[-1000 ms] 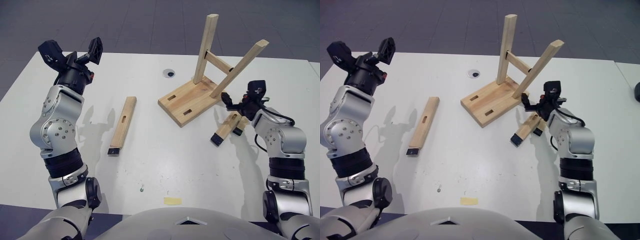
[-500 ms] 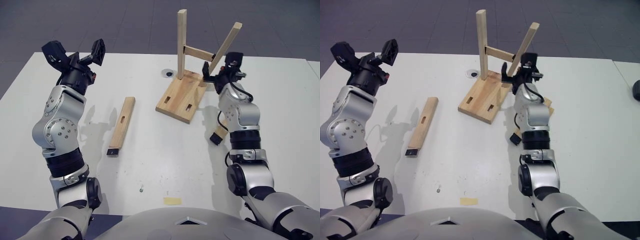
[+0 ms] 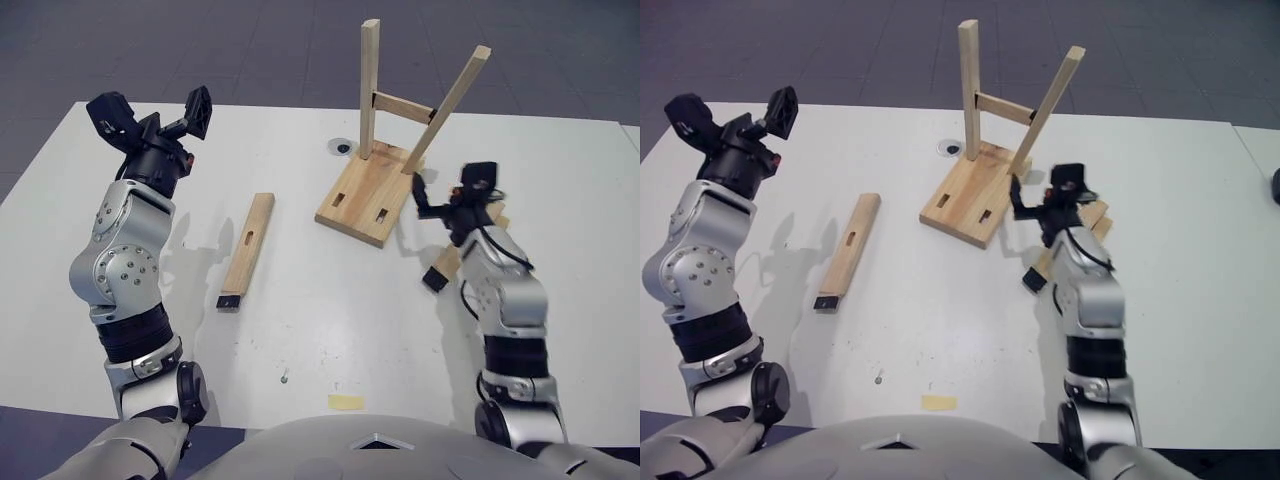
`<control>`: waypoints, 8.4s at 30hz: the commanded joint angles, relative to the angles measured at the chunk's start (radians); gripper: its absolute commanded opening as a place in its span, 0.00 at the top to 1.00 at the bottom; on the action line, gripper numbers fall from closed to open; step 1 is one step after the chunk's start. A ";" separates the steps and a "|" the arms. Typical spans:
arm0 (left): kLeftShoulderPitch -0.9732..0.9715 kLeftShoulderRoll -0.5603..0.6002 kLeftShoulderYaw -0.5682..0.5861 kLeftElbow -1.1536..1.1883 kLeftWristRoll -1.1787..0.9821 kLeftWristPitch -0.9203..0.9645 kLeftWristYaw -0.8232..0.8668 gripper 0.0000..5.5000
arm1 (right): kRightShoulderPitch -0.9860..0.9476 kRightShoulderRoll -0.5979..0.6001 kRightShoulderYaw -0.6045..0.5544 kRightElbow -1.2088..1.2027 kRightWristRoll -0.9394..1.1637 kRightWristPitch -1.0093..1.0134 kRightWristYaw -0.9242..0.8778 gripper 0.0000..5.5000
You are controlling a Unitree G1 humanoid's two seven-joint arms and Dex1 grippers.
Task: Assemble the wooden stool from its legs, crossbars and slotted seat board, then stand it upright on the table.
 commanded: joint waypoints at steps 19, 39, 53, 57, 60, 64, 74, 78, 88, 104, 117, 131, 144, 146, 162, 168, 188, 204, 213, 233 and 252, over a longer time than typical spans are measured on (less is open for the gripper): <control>0.074 -0.015 -0.007 -0.070 -0.004 0.044 0.027 0.02 | 0.297 0.073 -0.065 -0.134 -0.035 0.178 -0.064 0.02; 0.079 -0.003 -0.027 -0.042 0.022 0.053 0.003 0.02 | 0.456 0.078 -0.101 -0.135 0.002 0.259 -0.017 0.02; 0.094 -0.011 -0.071 -0.042 0.041 0.063 -0.018 0.02 | 0.355 -0.011 -0.192 0.235 0.023 -0.363 0.100 0.02; 0.093 -0.013 -0.071 -0.042 0.048 0.064 -0.021 0.02 | 0.325 -0.019 -0.262 0.253 0.093 -0.304 0.081 0.02; 0.100 -0.015 -0.069 -0.043 0.053 0.063 -0.020 0.02 | 0.288 -0.049 -0.281 0.286 0.098 -0.304 0.086 0.02; 0.100 -0.013 -0.069 -0.050 0.052 0.062 -0.025 0.02 | 0.272 -0.059 -0.298 0.296 0.075 -0.348 0.064 0.02; 0.103 -0.009 -0.060 -0.049 0.055 0.058 -0.029 0.02 | -0.023 -0.185 -0.323 0.432 0.267 -0.257 0.271 0.02; 0.111 -0.006 -0.066 -0.050 0.062 0.057 -0.035 0.02 | -0.219 -0.395 -0.297 0.541 0.361 -0.133 0.579 0.02; 0.109 -0.002 -0.065 -0.029 0.077 0.050 -0.051 0.02 | -0.602 -0.825 0.175 1.151 -0.172 -0.585 1.175 0.02; 0.125 -0.021 -0.090 -0.023 0.106 0.050 -0.075 0.02 | -0.753 -0.873 0.383 1.345 -0.396 -0.573 1.510 0.02; 0.119 -0.026 -0.106 -0.028 0.119 0.061 -0.076 0.02 | -0.663 -0.875 0.460 1.404 -0.561 -0.762 1.209 0.02; 0.117 -0.030 -0.106 -0.027 0.125 0.061 -0.072 0.02 | -0.631 -0.832 0.522 1.452 -0.664 -0.847 1.014 0.02; 0.119 -0.042 -0.112 -0.019 0.136 0.053 -0.075 0.02 | -0.703 -0.726 0.569 1.464 -0.762 -0.929 0.639 0.02; 0.117 -0.042 -0.113 -0.014 0.138 0.052 -0.078 0.02 | -0.706 -0.694 0.556 1.468 -0.748 -0.939 0.575 0.02; 0.164 -0.046 -0.099 -0.044 0.144 0.057 -0.085 0.02 | -0.371 -0.527 0.156 1.153 -0.276 -0.971 0.195 0.02; 0.178 -0.031 -0.093 -0.055 0.141 0.074 -0.095 0.02 | 0.014 -0.300 -0.053 0.588 0.316 -0.381 0.331 0.02; 0.200 -0.042 -0.113 -0.056 0.164 0.078 -0.111 0.02 | 0.274 -0.173 -0.115 0.237 0.224 0.075 -0.026 0.02; 0.190 -0.025 -0.113 -0.033 0.173 0.078 -0.122 0.02 | 0.112 -0.060 -0.080 0.166 0.220 0.254 -0.056 0.04; 0.181 -0.026 -0.126 -0.025 0.179 0.074 -0.136 0.02 | 0.047 0.093 -0.218 0.082 0.230 0.573 -0.307 0.27; 0.148 -0.052 -0.105 -0.009 0.197 0.048 -0.124 0.02 | 0.010 -0.014 -0.172 0.289 0.072 0.257 -0.160 0.76; -0.026 -0.145 -0.005 -0.146 -0.506 0.250 -0.127 0.02 | -0.156 -0.078 0.248 -0.058 0.084 -0.449 0.369 0.76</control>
